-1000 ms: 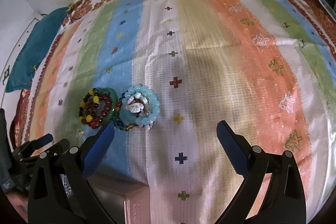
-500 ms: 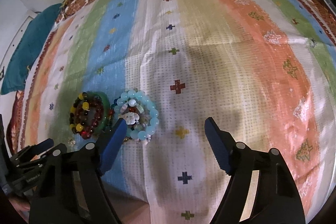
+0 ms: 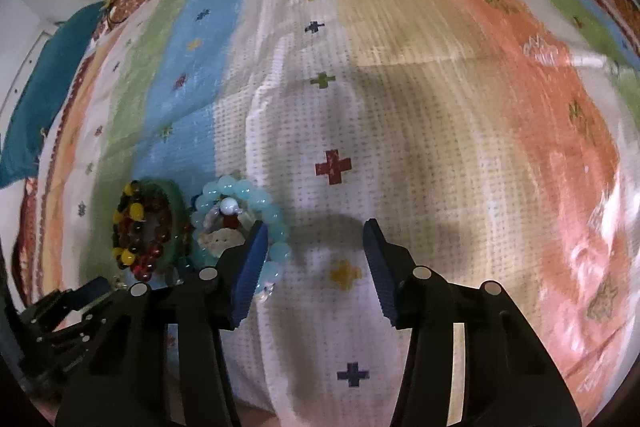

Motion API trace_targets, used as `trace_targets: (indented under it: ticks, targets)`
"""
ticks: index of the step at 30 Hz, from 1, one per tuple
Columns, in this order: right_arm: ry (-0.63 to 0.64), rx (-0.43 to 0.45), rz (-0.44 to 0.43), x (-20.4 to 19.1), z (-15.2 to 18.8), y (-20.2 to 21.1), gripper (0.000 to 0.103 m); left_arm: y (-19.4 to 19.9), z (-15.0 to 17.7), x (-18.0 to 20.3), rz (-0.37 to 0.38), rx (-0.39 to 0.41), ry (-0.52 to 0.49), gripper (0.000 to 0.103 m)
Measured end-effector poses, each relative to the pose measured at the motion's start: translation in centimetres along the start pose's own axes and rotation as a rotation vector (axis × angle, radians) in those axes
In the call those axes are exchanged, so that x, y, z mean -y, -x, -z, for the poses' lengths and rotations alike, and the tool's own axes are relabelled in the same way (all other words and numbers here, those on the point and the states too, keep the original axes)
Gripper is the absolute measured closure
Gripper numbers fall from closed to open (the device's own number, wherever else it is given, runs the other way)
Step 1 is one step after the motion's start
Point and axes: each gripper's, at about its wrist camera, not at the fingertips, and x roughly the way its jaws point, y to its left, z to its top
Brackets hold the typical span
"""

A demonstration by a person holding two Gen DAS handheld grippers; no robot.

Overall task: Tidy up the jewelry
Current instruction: 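Close the left gripper on the small gold ring while the right gripper grasps the pale blue bracelet, then carry the gold ring and pale blue bracelet over the tin and release both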

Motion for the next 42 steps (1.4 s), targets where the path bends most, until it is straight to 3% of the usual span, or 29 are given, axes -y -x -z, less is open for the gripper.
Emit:
trace_targets:
  ticks: [8, 11, 14, 16, 28, 32, 34, 42]
  targets:
    - [0.048, 0.008, 0.059, -1.2, -0.2, -0.8, 0.054, -0.8, 0.5, 1.2, -0.050, 0.002, -0.039, 0.067]
    - [0.059, 0.006, 0.075, -1.2, -0.1, -0.9, 0.057, -0.9, 0.5, 1.6, -0.060, 0.006, -0.039, 0.076]
    - [0.058, 0.002, 0.100, -1.0, -0.1, -0.9, 0.073, -0.9, 0.5, 1.3, -0.057, 0.002, -0.014, 0.082]
    - [0.030, -0.004, 0.057, -0.5, -0.2, -0.9, 0.091, -0.9, 0.3, 1.0, -0.042, -0.004, -0.004, 0.088]
    - [0.036, 0.021, 0.023, -0.4, 0.2, 0.8, 0.091, 0.2, 0.2, -1.6, -0.002, 0.014, 0.012, 0.090]
    - [0.070, 0.057, 0.033, -1.0, 0.4, 2.5, 0.091, 1.2, 0.3, -1.6, 0.004, 0.029, 0.012, 0.091]
    - [0.090, 0.067, 0.027, -1.4, 0.6, 3.4, 0.091, 1.8, 0.3, -1.9, 0.010, 0.034, 0.014, 0.097]
    - [0.112, 0.077, 0.000, -2.2, 1.4, 5.0, 0.091, 2.7, 1.2, -1.7, 0.005, 0.051, 0.021, 0.098]
